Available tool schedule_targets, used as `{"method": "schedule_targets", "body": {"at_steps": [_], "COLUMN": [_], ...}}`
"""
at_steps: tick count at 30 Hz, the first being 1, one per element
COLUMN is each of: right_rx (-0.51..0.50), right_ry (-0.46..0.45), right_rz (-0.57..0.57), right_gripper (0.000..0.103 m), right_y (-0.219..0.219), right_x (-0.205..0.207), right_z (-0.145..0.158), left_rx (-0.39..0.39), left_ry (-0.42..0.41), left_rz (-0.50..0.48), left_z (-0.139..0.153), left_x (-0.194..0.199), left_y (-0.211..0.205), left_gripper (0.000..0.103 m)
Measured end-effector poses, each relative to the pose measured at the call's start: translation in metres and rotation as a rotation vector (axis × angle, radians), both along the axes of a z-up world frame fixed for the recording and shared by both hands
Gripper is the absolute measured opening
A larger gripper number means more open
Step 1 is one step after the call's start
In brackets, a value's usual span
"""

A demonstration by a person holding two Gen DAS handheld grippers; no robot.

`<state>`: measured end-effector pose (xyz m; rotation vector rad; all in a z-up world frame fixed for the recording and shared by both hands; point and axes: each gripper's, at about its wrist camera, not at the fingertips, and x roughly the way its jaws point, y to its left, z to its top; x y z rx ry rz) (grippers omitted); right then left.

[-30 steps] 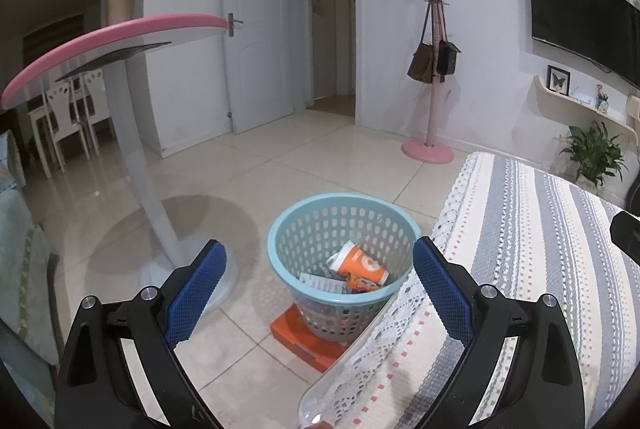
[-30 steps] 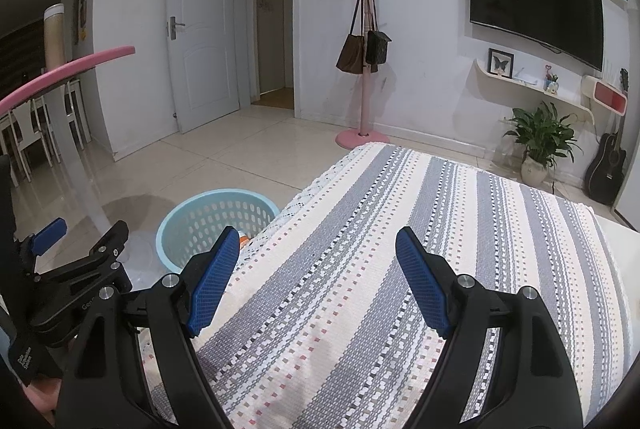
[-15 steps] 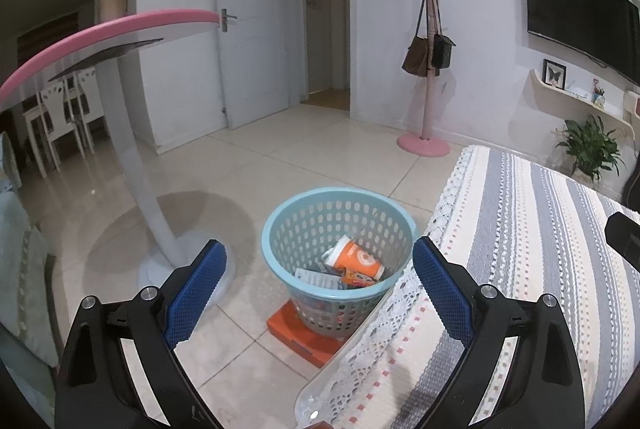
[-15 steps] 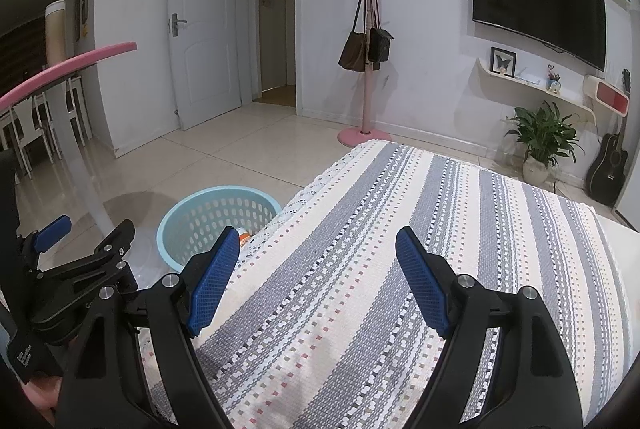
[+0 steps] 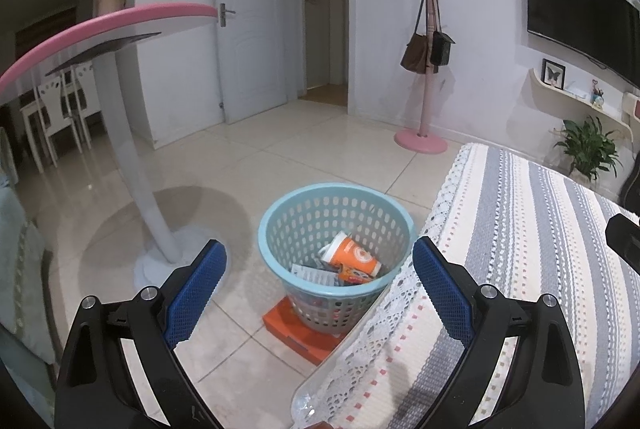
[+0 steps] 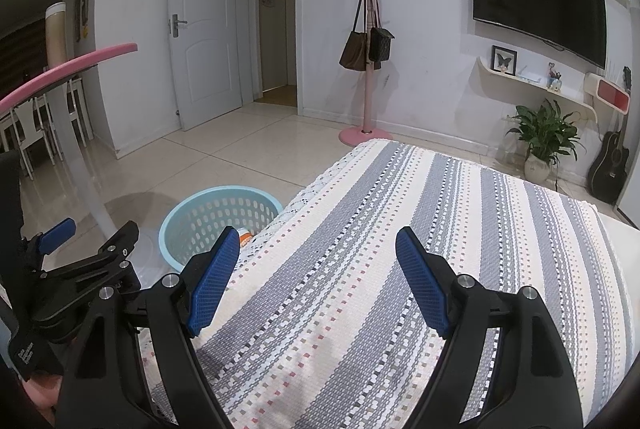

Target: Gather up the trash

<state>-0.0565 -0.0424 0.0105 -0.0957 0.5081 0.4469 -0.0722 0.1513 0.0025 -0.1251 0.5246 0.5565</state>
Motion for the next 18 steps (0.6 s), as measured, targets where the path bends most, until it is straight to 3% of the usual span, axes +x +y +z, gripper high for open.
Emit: {"method": "schedule_targets", "body": {"at_steps": [18], "right_rx": [0.030], "right_ry": [0.011], "right_rz": [0.018], "right_gripper": [0.076], "right_y": [-0.0017], "right_x": [-0.0011], "right_z": [-0.0020], "left_rx": [-0.015], "left_ry": [0.007], "left_rz": [-0.006], "left_z": [-0.0035], "left_x": [0.0012], "left_y": [-0.0025], "left_gripper": [0.092]}}
